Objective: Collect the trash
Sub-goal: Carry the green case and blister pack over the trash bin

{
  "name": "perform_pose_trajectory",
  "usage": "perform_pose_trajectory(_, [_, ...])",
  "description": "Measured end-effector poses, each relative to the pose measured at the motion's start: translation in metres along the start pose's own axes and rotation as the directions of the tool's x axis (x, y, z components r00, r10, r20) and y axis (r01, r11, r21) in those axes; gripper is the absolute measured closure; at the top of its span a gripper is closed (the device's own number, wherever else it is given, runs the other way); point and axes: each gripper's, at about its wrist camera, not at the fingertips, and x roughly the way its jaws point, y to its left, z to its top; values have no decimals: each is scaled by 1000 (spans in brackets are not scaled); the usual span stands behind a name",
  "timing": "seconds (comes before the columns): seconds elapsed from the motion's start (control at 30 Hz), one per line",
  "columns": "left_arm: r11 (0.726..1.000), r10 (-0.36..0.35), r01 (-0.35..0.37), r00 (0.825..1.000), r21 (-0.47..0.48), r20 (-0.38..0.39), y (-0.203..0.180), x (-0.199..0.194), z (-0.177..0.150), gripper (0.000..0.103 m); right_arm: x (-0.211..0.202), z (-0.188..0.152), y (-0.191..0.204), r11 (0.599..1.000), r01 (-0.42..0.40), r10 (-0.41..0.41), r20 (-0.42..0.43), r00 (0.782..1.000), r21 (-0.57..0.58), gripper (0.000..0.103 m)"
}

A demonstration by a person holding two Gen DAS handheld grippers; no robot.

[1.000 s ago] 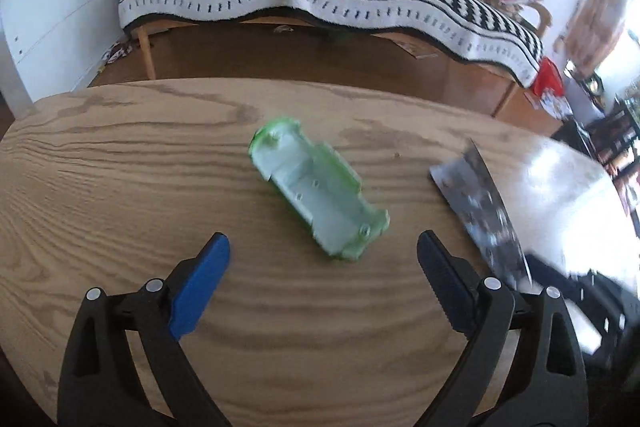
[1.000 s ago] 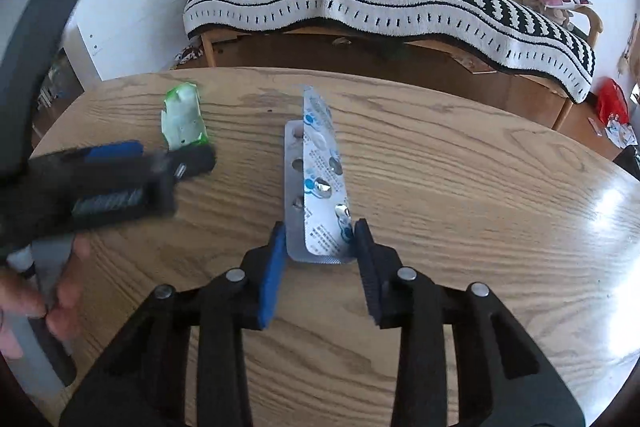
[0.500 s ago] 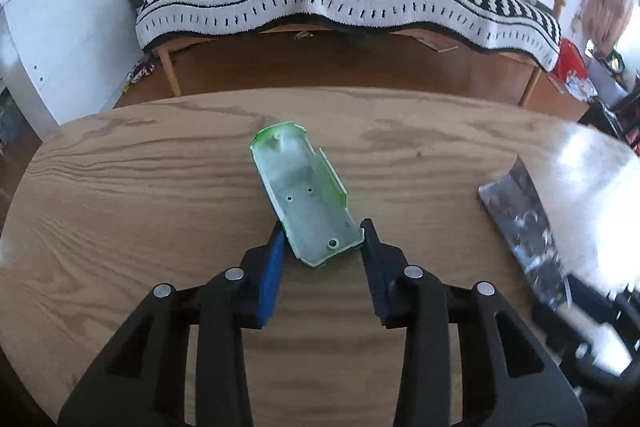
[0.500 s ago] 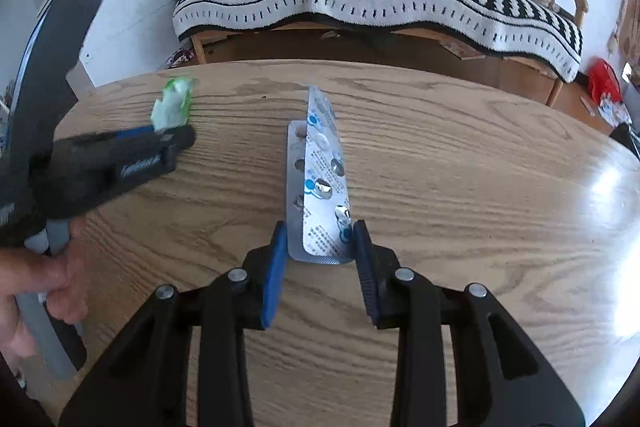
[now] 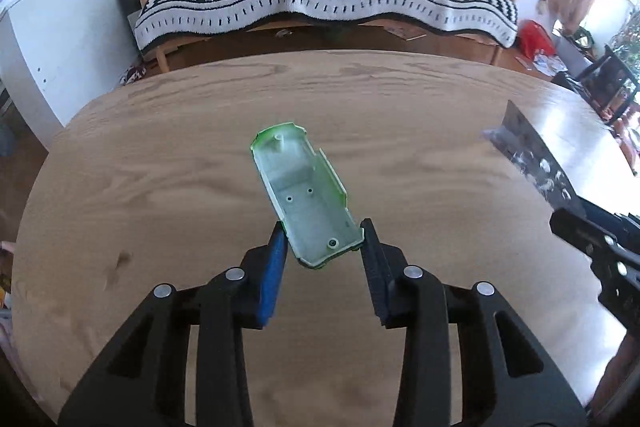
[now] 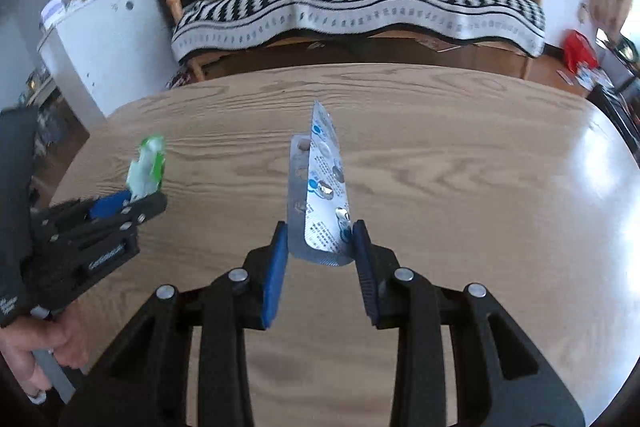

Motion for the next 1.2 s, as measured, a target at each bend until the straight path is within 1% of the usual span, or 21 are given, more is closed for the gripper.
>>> perform_pose_trajectory(0.07, [1000, -19, 19, 1000, -9, 6, 0, -15, -12, 67, -18, -18, 2, 1000, 19, -19, 4, 1000, 17, 70])
perform_pose_trajectory(0.13, [1000, -20, 20, 1000, -3, 23, -3, -33, -30, 67, -28, -29, 5, 999, 35, -35, 9, 999, 15, 70])
perform_pose_trajectory(0.33, [1000, -30, 30, 999, 0, 37, -12, -56, -64, 67, -50, -59, 8, 998, 52, -52, 15, 999, 34, 70])
perform_pose_trajectory(0.5, [999, -48, 46, 998, 25, 44, -22, -63, -76, 67, -60, -69, 11, 997, 71, -73, 33, 997, 40, 70])
perform_pose_trajectory(0.67, [997, -61, 60, 997, 39, 39, -34, -61, -73, 67, -65, -72, 3, 993, 82, -86, 47, 995, 79, 70])
perform_pose_trajectory(0.83, [994, -101, 99, 994, 44, 45, -59, -67, -65, 67, -84, -74, -16, 985, 109, -122, 96, 988, 136, 70])
perform_pose_trajectory(0.9, [991, -124, 121, 991, 57, 49, -72, -70, -63, 67, -97, -78, -30, 974, 131, -156, 125, 980, 182, 70])
perform_pose_trajectory(0.97, [984, -164, 159, 985, 81, 56, -92, -74, -60, 66, -107, -81, -42, 965, 137, -171, 139, 975, 222, 70])
perform_pose_trajectory(1.03, [976, -195, 187, 979, 111, 64, -112, -77, -58, 66, -128, -84, -58, 954, 140, -188, 169, 968, 264, 70])
perform_pose_trajectory(1.1, [963, -239, 229, 969, 141, 63, -135, -81, -58, 66, -150, -88, -76, 942, 143, -209, 195, 958, 304, 70])
perform_pose_trajectory(1.2, [945, -284, 268, 957, 186, 64, -162, -88, -61, 66, -191, -100, -113, 909, 174, -267, 209, 941, 379, 70])
